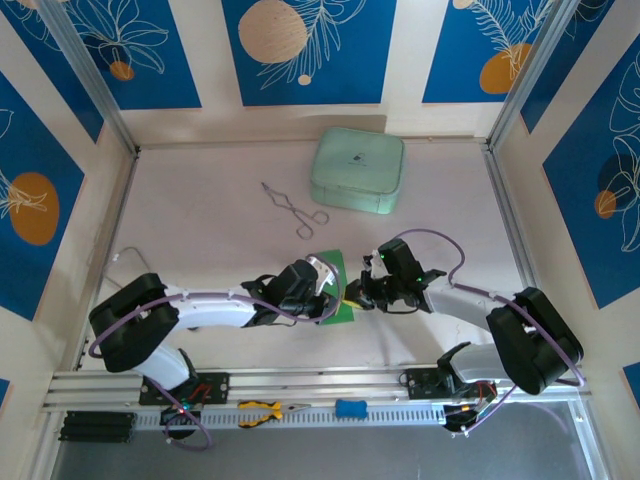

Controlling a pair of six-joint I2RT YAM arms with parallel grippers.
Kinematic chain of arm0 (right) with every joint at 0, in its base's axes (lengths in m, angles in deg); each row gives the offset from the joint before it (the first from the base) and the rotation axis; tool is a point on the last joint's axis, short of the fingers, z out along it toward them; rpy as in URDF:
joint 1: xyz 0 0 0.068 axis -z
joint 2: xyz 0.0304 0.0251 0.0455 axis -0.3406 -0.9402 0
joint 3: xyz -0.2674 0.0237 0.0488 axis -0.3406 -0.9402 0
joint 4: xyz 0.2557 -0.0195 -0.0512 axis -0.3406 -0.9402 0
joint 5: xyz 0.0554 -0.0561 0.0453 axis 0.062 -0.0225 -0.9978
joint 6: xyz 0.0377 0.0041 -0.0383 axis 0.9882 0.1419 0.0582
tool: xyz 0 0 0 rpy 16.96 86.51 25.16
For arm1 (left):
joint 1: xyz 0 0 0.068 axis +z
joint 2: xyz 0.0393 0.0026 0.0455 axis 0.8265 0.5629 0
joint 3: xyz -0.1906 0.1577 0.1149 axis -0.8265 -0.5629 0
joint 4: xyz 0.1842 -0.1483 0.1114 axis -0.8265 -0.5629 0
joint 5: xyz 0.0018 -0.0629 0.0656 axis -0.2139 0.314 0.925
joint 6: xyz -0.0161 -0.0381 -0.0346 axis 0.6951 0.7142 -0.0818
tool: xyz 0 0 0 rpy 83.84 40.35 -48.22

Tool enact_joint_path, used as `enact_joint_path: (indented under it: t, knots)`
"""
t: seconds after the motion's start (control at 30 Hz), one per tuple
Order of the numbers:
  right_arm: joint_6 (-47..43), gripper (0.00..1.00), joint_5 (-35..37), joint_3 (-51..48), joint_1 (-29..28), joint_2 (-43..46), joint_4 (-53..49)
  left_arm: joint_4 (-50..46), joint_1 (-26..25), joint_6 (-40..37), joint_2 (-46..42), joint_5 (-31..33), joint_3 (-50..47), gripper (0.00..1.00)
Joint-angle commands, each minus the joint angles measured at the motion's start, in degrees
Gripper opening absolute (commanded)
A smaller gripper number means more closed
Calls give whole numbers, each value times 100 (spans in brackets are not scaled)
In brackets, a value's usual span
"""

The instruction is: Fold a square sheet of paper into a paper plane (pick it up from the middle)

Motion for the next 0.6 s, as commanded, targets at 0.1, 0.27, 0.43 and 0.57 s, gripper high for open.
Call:
enact_joint_path:
  t: [0.1,0.27,0.43,0.57]
  knots:
    - [-113,9,-249,0,77,-34,9,-119,114,-93,104,-189,165,7]
    - [-108,10,-37,-45,97,105,-222,-132,157,-84,68,-171,169,0]
    - [62,9,386,-250,74,276,-396,-85,208,-39,7,-192,126,0]
    - [108,6,607,-303,-67,238,-388,-46,236,-2,-54,-195,90,0]
